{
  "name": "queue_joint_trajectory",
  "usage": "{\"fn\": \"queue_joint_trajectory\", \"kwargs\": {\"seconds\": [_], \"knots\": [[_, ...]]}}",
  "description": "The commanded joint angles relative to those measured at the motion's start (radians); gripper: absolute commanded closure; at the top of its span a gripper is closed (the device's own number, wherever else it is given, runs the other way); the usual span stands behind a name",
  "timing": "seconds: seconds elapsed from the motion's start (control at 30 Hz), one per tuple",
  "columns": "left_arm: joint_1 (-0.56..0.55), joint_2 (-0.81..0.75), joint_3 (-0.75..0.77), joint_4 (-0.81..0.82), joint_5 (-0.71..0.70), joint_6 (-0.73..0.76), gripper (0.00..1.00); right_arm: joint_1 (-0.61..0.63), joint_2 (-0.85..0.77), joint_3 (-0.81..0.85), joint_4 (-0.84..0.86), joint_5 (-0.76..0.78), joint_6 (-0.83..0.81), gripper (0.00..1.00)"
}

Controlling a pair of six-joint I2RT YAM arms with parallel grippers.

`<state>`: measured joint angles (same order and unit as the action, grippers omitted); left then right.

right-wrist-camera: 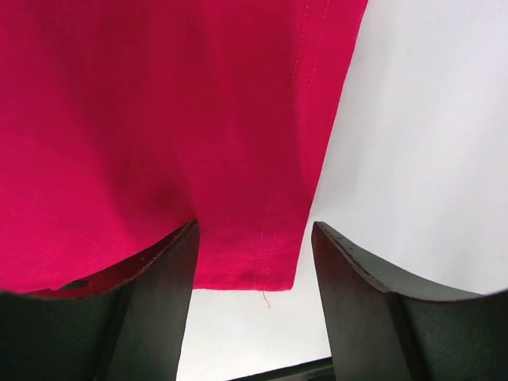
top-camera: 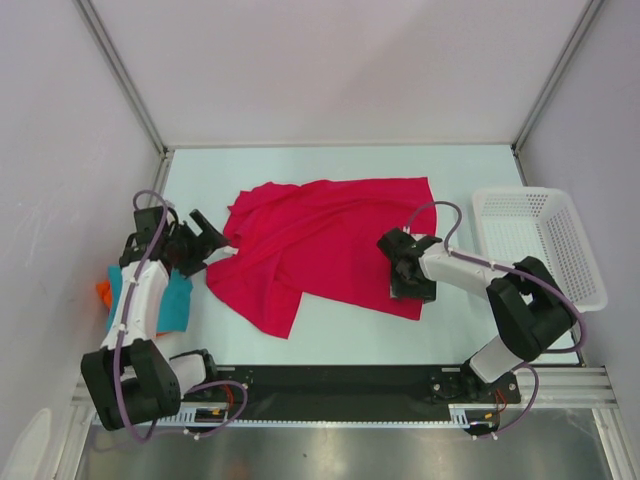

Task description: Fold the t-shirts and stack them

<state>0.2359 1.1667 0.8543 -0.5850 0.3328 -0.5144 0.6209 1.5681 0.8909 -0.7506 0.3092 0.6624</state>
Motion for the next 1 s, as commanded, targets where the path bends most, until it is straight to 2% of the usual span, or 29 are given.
{"fn": "queue_joint_trajectory", "kwargs": {"seconds": [0.0, 0.13, 0.27, 0.47, 0.6, 0.7, 0.8, 0.97], "knots": [[-0.030, -0.117, -0.064, -0.007, 0.083, 0.028, 0.03, 0.008, 0.017, 0.037, -0.006, 0.024, 0.008, 0.36], [-0.148, -0.220, -0.159, -0.013, 0.081, -0.033, 0.02, 0.011, 0.027, 0.057, -0.006, 0.025, 0.003, 0.36], [-0.315, -0.311, -0.234, 0.014, 0.068, -0.099, 0.03, 0.016, 0.035, 0.062, 0.003, 0.021, 0.000, 0.36], [-0.452, -0.398, -0.368, 0.033, 0.026, -0.199, 0.06, 0.016, 0.026, 0.063, 0.007, 0.016, -0.012, 0.36], [-0.576, -0.389, -0.379, 0.034, -0.038, -0.300, 0.07, 0.017, 0.017, 0.068, 0.004, 0.018, -0.021, 0.36], [-0.671, -0.357, -0.360, 0.022, -0.136, -0.328, 0.08, 0.017, 0.000, 0.068, -0.001, 0.018, -0.026, 0.36], [-0.743, -0.284, -0.348, 0.001, -0.218, -0.344, 0.08, 0.013, -0.019, 0.071, -0.009, 0.016, -0.032, 0.36], [-0.938, -0.170, -0.301, -0.056, -0.425, -0.412, 0.08, -0.001, -0.049, 0.072, -0.018, 0.013, -0.046, 0.36]]}}
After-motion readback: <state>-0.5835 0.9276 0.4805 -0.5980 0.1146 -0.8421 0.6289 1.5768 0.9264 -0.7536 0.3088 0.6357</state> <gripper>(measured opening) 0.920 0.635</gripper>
